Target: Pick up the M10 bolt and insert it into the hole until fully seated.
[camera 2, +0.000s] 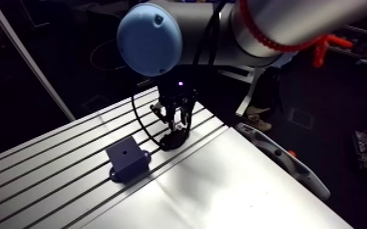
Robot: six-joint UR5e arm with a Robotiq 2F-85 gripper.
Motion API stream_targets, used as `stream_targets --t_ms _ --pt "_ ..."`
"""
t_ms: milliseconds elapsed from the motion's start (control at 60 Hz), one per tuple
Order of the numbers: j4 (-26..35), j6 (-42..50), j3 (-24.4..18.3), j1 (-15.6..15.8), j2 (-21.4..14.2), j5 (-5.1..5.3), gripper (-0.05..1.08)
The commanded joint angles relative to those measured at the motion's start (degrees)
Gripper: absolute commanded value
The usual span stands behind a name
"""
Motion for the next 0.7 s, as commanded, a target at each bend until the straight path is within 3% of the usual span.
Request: stream_targets --t_ms 17,700 --pt "-0.04 -0.08 0.23 0.0 0.1 -0.04 0.56" --pt "-0.04 0.01 0.23 0.0 0.46 -0.04 0.63"
